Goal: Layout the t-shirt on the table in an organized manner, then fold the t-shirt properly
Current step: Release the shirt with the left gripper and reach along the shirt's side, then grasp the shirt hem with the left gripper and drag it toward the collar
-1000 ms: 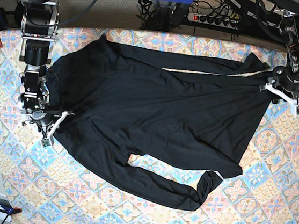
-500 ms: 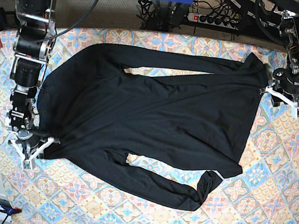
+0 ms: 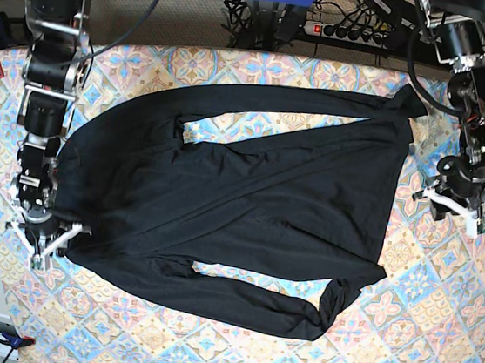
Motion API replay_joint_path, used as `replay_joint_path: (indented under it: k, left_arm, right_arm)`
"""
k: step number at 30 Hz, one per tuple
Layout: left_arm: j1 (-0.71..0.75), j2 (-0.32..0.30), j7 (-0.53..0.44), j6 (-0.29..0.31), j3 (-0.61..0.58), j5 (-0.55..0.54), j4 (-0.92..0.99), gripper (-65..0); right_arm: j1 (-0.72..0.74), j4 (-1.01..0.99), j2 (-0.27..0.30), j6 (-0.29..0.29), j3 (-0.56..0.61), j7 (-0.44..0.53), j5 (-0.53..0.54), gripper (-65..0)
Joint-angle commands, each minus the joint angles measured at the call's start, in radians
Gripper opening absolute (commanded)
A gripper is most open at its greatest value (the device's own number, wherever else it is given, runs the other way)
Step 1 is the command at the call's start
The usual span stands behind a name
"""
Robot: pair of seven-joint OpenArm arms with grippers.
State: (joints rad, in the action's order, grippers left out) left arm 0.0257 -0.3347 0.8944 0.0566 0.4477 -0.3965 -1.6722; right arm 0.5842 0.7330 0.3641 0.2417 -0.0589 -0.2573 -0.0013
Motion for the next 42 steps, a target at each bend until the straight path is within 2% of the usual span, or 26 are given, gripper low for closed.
replay_joint_path:
  k: [1,8,14,16,18,23,25,28,31,33,39,42]
  left_arm:
    - [-0.045,-0.019,-0.022,0.002,-0.007,-0.002,0.017,-41.5]
    - [-0.289,-0.017,-0.033,0.002,-0.18,0.0,0.347,-41.5]
    - [-0.407,-0.016,-0.18,-0.001,-0.356,-0.006,0.581,-41.5]
    - [-0.425,-0.014,-0.189,-0.001,-0.412,-0.008,0.633,-41.5]
    - [-0.453,0.015,-0.191,-0.001,-0.444,0.0,0.693,-41.5]
    - [-0.502,0.07,-0.192,0.002,-0.459,0.001,0.851,-43.1]
    - [-0.507,0.082,-0.222,0.002,-0.459,0.001,0.851,-51.1]
    - [-0.518,0.088,-0.321,-0.004,-0.458,0.001,0.852,-65.0]
    - [-0.576,0.087,-0.364,-0.051,-0.456,0.003,0.88,-63.4]
    - [-0.62,0.085,-0.398,-0.071,-0.458,0.003,0.909,-64.7]
    - [-0.801,0.082,-0.533,-0.074,-0.459,0.009,1.148,-65.0]
    - [-0.867,0.082,-0.601,-0.074,-0.459,0.067,1.223,-64.9]
  right_arm:
    - [-0.01,0.069,0.016,0.0,-0.005,0.002,0.007,-52.0]
    - [-0.226,0.409,0.016,0.0,-0.005,-0.078,0.007,-51.7]
    - [-0.358,0.604,0.014,0.0,-0.009,-0.13,0.007,-51.7]
    - [-0.387,0.643,0.014,0.0,-0.011,-0.142,0.007,-51.7]
    - [-0.413,0.678,0.013,0.0,-0.011,-0.144,0.008,-51.7]
    - [-0.459,0.756,0.013,0.0,-0.012,-0.173,0.008,-51.7]
    - [-0.468,0.781,0.013,0.0,-0.012,-0.176,0.008,-51.7]
    - [-0.494,0.808,0.013,0.0,-0.012,-0.176,0.008,-51.7]
    - [-0.53,0.834,0.013,0.0,-0.012,-0.176,0.01,-51.7]
    - [-0.554,0.851,0.013,0.0,-0.012,-0.176,0.01,-51.7]
    - [-0.619,0.913,0.013,0.0,-0.012,-0.176,0.01,-51.7]
    - [-0.637,0.931,0.013,0.0,-0.014,-0.176,0.01,-51.7]
